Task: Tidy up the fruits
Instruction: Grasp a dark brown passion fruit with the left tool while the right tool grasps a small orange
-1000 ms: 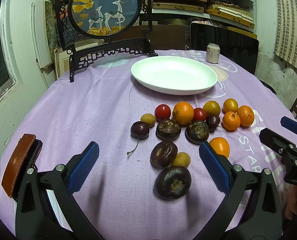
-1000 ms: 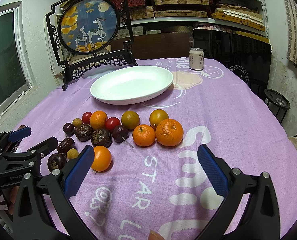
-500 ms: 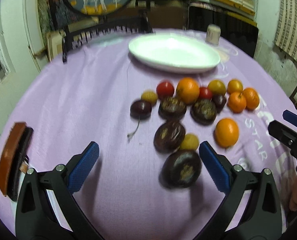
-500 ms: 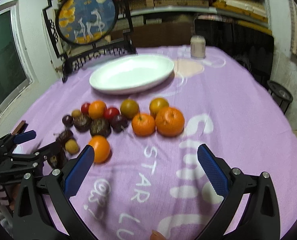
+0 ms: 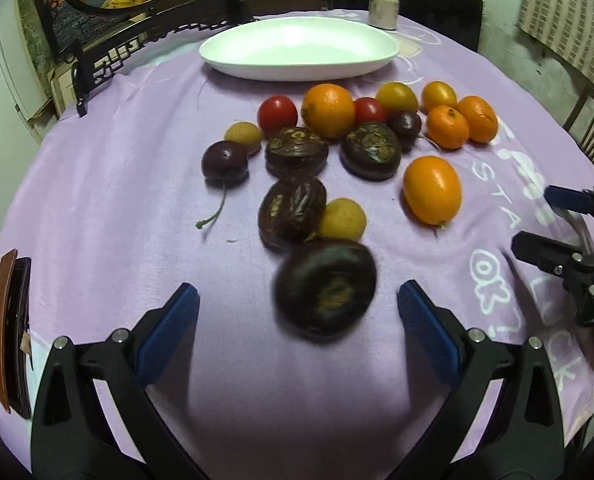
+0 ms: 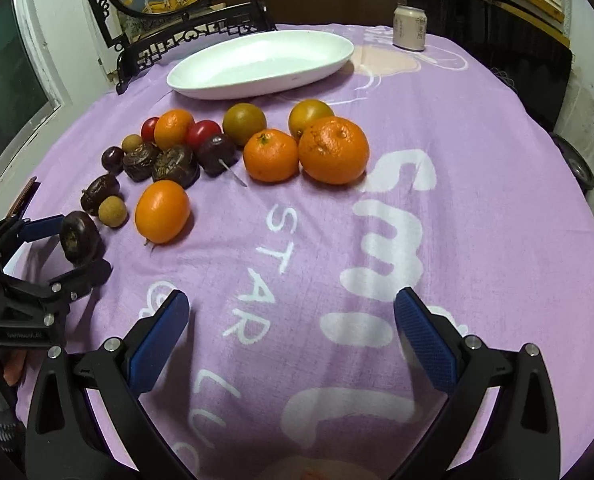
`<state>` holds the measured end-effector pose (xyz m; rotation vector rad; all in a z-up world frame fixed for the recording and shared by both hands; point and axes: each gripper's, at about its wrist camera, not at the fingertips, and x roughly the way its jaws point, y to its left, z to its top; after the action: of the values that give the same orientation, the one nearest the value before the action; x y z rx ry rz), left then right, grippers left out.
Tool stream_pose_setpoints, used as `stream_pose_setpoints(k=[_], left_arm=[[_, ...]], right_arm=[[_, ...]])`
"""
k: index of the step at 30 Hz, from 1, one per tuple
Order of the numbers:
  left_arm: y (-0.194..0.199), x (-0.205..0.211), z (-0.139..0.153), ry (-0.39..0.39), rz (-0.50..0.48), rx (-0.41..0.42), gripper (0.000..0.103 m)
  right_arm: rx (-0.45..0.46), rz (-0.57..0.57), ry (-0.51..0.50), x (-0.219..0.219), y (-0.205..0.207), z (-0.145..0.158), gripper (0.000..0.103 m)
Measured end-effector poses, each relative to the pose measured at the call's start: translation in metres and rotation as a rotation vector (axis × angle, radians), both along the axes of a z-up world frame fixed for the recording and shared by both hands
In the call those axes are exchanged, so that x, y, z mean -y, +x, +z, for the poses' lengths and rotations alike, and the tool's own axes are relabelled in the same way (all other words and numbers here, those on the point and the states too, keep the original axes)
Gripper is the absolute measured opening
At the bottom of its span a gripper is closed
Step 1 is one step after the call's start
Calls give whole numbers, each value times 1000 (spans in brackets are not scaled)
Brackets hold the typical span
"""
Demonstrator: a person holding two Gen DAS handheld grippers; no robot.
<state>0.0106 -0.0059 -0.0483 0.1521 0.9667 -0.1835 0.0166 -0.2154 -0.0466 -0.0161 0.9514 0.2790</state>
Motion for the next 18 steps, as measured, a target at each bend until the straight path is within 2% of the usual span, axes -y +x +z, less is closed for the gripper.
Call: stream_pose_setpoints(k=[2,4,7,9,11,12,13,18], left_arm=[[2,-6,0,-41,3,-17,101],[1,-6,2,-36,7,-9,101],[-3,-3,11,-34,6,50,98],[-5,0,16,-36,3,79,87],[-1,2,16,-43,-6,66,59],[1,1,14,-52,-10,48,53],[2,1,11,-76,-20,27,46],[-1,-4,13,-100,-19,32,45]], right_arm=[[-2,28,-47,-6,0,-2,102],[1,44,-100,-12,-2,-4,102],[1,42,-73,-8,-2,-2,102],[7,38,-32,-5,0,-1,102],[32,45,41,-1,-3,6,102],[47,46,50,-2,-3,8,101],[65,53,56,-4,-5,12,96],[54,111,101,-21,3,17,75]])
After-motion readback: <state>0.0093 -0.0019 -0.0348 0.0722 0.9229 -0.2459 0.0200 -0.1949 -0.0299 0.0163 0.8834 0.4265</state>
